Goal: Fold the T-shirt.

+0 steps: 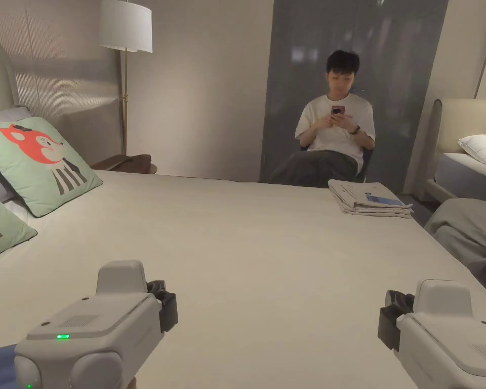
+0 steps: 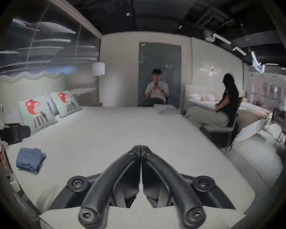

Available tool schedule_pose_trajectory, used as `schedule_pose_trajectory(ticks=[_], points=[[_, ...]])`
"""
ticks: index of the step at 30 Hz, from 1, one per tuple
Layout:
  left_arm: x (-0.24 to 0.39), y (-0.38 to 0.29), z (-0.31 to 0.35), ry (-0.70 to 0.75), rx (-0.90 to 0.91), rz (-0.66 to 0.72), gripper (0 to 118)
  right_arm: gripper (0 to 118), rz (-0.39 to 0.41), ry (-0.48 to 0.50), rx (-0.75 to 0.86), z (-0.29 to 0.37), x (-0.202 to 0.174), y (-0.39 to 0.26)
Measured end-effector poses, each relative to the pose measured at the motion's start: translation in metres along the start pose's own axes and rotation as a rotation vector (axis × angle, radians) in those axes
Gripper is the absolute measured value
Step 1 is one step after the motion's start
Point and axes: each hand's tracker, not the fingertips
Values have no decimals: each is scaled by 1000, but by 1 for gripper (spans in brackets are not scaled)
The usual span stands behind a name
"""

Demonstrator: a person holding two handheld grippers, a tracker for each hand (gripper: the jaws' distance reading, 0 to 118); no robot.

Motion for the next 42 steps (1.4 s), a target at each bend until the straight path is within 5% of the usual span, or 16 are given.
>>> schedule_pose_trajectory(ticks=[9,39,41,42], points=[[53,43,13,46,268,-106,0,0,58,-97,324,20,20,50],[45,37,15,51,292,-126,0,0,64,-80,344,20,14,39],[44,36,15,52,298,-127,14,5,65,-81,352,20,13,38],[44,36,15,51,300,-128,33,22,69,-77,355,20,13,38]])
